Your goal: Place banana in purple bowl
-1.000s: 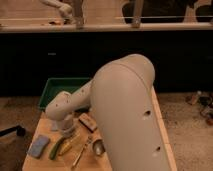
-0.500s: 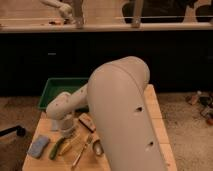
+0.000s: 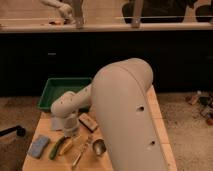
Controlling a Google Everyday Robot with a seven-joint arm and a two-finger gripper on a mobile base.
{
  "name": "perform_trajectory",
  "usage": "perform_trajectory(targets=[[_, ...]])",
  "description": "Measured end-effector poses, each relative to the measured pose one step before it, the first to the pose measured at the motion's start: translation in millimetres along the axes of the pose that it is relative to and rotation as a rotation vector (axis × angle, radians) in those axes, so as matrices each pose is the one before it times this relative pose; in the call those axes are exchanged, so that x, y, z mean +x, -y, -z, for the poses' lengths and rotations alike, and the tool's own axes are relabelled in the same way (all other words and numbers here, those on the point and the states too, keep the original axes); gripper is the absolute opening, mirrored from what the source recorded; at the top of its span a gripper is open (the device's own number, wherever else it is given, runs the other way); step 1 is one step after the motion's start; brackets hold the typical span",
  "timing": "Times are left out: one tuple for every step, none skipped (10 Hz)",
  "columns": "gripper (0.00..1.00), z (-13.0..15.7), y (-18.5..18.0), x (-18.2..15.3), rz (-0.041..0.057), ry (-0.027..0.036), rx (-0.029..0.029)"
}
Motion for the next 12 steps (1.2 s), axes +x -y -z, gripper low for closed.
perform_trajectory(targets=[[0.80,-1.59,-1.38,3.39,-0.00745,0.00928,-0.00142],[0.80,-1.12,-1.68,4.70,-0.01026,0.00671,-0.00100],[0.80,-2.86,-1.19,1.99,-0.00475,0.00478,-0.00751],[0.80,-1.92,-0.22,0.18,-0.00121,0.00257,-0.00757],[0.80,-1.52,0.13,-0.29,0.00022,0.00102,-0.00647],[0.77,-1.07,-0.34,1.19,-0.00189,0.00093,-0.00611],[0.68,-0.94,0.47,0.25,0.00340,0.00110,-0.00396],[0.59,-0.20,0.38,0.01,0.00258,0.00253,0.00007],[0.49,-0.09,-0.37,0.11,0.00330,0.01648,0.00453],[0.36,0.39,-0.75,1.40,0.00059,0.01729,0.00500],[0.28,-1.04,-1.36,0.95,-0.00236,0.00225,-0.00202],[0.16,-0.08,0.05,-0.09,-0.00081,0.00938,0.00522]])
